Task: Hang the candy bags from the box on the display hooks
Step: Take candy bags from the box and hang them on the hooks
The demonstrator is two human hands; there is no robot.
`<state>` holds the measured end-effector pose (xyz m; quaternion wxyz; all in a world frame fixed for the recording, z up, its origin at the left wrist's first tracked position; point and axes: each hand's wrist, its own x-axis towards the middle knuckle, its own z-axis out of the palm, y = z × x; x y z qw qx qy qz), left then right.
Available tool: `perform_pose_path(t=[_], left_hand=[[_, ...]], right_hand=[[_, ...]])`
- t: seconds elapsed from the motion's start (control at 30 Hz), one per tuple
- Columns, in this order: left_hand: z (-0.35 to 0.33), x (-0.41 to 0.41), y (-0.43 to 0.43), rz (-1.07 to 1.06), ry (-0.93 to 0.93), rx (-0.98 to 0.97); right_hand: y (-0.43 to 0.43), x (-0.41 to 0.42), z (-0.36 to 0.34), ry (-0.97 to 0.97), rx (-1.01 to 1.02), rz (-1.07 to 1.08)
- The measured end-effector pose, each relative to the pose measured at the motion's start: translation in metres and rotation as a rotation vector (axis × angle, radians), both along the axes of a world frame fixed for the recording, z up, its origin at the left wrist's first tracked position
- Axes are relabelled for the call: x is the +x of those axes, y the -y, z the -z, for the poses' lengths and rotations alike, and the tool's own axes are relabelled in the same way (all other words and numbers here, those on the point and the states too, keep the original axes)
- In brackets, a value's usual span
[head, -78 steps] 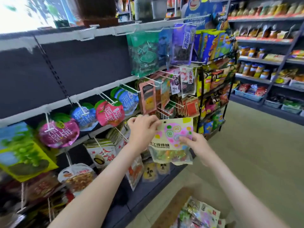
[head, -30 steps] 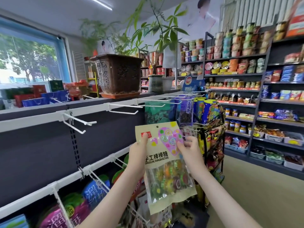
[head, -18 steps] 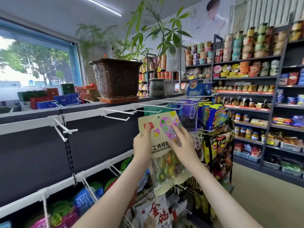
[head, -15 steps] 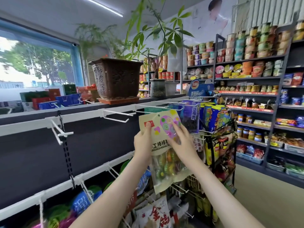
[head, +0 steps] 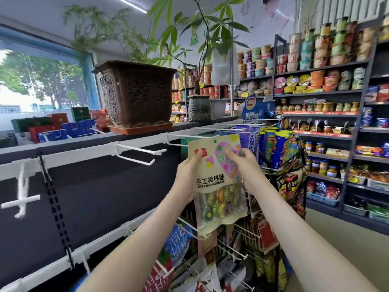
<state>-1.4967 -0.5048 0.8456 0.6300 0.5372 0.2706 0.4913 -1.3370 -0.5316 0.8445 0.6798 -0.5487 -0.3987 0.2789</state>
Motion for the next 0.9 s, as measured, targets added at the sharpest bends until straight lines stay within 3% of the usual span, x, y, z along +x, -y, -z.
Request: perform_pose_path(t=[0.13,0.47,0.9], left_hand=[[-0.008,0.001,-0.02,0.043,-0.101,0.1],[-0.015,0.016,-0.037,-0.181,-0.273,0.39],[-0.015,0.023,-0.034,-0.317,-0.328,0.325]], right_hand=[[-0.019,0.009,0.005,-0.085,0.043,-0.063],[-0.045,0.009,0.004,-0.185,0.088,-0.178],[-0.048,0.003,-0.005,-0.144,0.16,-0.069]])
